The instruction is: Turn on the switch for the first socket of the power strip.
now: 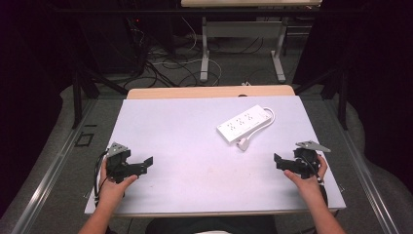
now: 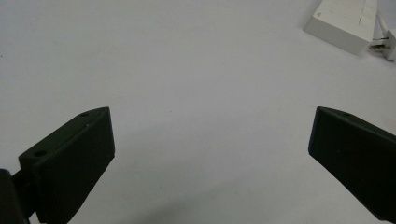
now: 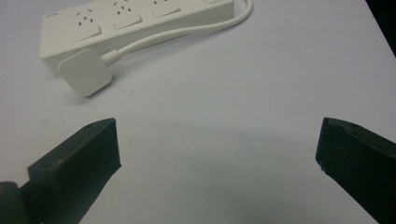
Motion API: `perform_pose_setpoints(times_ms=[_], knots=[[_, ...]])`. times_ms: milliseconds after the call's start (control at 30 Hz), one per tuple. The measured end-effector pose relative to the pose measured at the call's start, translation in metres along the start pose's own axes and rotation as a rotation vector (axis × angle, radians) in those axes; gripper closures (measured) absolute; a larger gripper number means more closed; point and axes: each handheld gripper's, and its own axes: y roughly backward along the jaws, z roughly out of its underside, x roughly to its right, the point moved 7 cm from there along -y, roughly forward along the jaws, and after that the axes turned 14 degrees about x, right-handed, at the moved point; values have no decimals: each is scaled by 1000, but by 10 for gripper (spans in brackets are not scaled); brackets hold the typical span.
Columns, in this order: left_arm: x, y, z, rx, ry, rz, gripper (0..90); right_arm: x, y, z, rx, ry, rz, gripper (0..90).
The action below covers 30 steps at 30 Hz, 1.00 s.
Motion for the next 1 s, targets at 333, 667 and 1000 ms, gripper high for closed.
perform_pose_setpoints(times_ms=[333, 667, 1000], knots=[[-1, 2, 0, 9, -8, -22, 4, -7, 0, -4, 10, 0, -25, 8], [0, 3, 0, 4, -48, -40, 4, -11, -1, -9, 18, 34, -47, 0], [-1, 4, 2, 2, -37, -55, 4, -17, -6, -26, -29, 76, -79, 19]])
